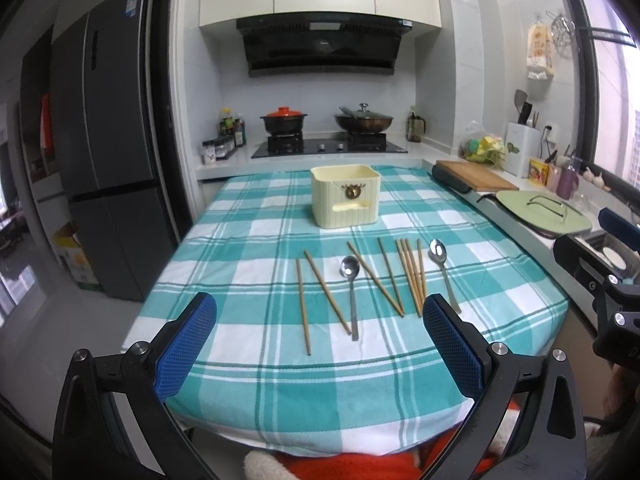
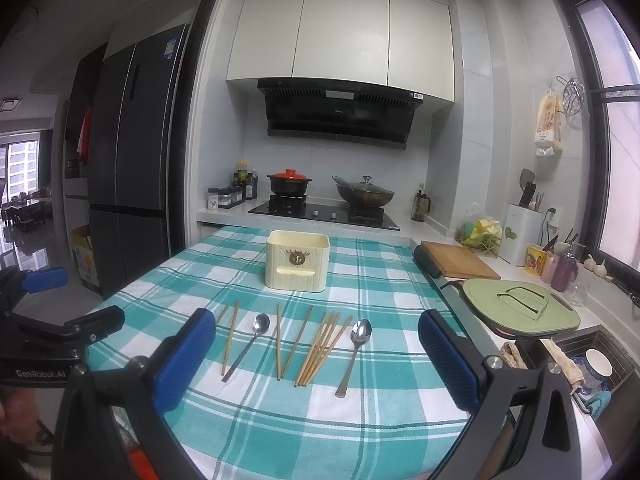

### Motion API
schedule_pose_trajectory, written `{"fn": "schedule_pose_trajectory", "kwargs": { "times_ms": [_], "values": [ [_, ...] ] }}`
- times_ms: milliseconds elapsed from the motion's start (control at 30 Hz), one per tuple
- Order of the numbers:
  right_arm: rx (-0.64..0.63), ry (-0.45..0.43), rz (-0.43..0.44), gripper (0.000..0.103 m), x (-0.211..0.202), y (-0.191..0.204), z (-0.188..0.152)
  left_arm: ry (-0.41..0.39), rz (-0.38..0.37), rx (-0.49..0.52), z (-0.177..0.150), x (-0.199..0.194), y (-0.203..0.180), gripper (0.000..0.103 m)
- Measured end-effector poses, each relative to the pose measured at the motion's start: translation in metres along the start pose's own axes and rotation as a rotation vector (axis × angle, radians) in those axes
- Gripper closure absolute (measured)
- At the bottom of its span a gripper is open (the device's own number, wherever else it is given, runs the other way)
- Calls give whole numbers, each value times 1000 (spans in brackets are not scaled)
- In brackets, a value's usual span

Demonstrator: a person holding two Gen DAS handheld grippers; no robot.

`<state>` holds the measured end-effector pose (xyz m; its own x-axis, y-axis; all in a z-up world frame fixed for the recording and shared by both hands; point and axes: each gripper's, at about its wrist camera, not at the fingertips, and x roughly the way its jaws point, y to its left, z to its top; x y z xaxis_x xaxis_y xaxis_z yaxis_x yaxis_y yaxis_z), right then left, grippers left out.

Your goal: Organize utensils

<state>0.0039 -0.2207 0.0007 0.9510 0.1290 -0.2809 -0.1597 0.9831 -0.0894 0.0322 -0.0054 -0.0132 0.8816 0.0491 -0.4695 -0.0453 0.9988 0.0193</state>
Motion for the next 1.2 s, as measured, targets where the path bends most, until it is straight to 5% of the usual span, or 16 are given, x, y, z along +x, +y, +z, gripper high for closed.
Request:
{"fn": "schedule_pose_trajectory", "kwargs": {
  "times_ms": [833, 1200],
  "values": [
    [25, 112, -34, 0, 48, -11, 0, 88, -28, 3, 2, 52, 6, 0],
    [32, 226, -144, 0, 98, -37, -18, 153, 59, -6, -6, 103, 27, 0]
  ]
}}
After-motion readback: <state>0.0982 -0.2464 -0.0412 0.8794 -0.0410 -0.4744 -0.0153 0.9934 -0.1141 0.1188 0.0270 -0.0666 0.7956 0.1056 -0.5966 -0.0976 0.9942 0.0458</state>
